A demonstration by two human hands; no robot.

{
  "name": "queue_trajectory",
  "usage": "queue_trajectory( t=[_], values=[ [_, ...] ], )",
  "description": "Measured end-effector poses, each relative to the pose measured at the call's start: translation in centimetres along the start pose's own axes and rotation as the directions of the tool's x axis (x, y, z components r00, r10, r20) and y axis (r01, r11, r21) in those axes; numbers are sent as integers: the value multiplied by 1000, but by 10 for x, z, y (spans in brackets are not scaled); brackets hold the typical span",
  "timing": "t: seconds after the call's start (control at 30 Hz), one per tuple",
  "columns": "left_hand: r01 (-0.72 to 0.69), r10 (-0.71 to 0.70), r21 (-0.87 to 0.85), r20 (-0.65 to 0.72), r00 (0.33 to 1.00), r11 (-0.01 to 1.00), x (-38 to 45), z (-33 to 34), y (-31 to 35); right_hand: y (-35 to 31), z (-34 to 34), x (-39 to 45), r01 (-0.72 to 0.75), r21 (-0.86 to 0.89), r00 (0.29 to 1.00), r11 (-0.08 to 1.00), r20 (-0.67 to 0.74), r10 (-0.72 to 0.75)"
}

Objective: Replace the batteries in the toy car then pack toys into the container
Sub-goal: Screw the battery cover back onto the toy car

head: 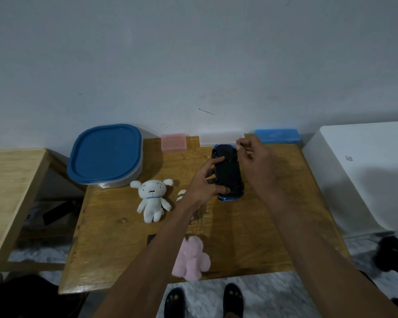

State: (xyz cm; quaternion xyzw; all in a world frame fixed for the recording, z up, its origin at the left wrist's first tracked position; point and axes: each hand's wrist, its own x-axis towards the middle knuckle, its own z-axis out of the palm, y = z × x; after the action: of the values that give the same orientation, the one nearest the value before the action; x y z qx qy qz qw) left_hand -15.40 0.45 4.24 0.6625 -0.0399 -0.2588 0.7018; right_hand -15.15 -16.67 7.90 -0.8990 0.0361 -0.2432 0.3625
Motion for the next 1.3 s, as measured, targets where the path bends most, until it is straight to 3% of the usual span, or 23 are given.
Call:
queue_trajectory(
  t=[0.17,0.4,0.63,0.83,1.1,1.3],
  values=[
    [-11,11,16,12,1000,1000,-4,2,1,-5,-1,2,-103,16,991,995,-87,104],
    [-17,16,7,25,1000,1000,-3,7,5,-2,-3,-1,19,38,997,999,-81,-16],
    [-19,19,19,36,999,1000,-5,13,6,-5,-6,1,-41,40,994,998,-103,45],
    [-20,19,13,42,999,1000,-6,15,8,-2,-9,-3,56,30,996,998,-76,-54],
    [-4,5,-31,44,999,1000,-9,18,8,-7,-10,-4,-44,66,994,997,-102,51],
    [-5,8,-85,34,999,996,-10,20,13,3,-14,-11,70,22,995,997,-76,-68]
  ],
)
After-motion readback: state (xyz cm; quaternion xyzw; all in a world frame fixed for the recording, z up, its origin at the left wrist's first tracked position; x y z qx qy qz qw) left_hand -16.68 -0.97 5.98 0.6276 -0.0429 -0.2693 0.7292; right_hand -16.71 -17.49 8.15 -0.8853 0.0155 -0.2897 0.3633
